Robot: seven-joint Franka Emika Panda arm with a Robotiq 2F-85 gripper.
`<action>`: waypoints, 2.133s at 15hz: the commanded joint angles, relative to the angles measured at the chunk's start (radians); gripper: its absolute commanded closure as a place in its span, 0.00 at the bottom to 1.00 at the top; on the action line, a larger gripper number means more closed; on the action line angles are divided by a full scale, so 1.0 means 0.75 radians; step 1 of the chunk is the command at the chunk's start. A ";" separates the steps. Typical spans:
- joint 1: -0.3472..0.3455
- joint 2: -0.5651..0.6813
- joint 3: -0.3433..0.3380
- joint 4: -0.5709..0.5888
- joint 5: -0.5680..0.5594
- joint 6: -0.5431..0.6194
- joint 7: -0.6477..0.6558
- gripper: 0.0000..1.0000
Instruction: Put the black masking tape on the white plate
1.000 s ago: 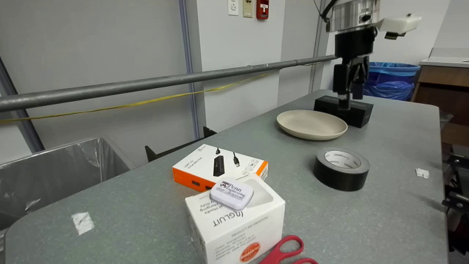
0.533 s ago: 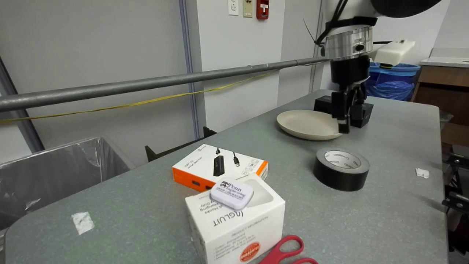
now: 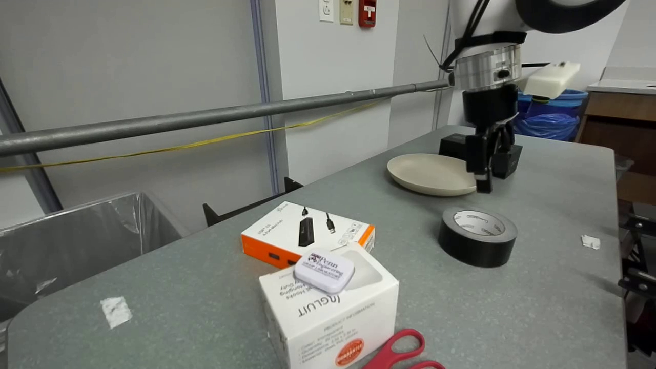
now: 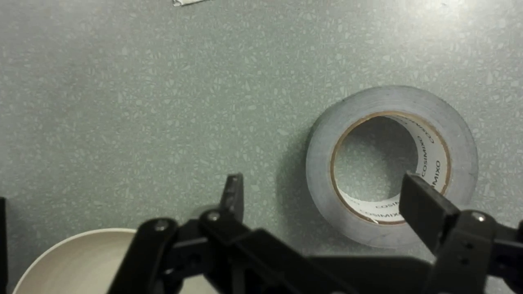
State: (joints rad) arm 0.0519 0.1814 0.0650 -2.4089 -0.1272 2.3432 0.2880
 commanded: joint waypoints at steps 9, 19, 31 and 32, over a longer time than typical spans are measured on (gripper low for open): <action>0.113 0.190 -0.060 -0.012 -0.104 0.157 0.089 0.00; 0.151 0.253 -0.100 -0.029 -0.094 0.305 0.062 0.51; -0.035 0.126 -0.097 0.081 0.209 0.195 -0.136 0.93; -0.065 0.128 -0.103 0.120 0.258 0.166 -0.157 0.93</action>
State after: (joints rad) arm 0.0802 0.3186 -0.0165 -2.3823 -0.0325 2.5569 0.2541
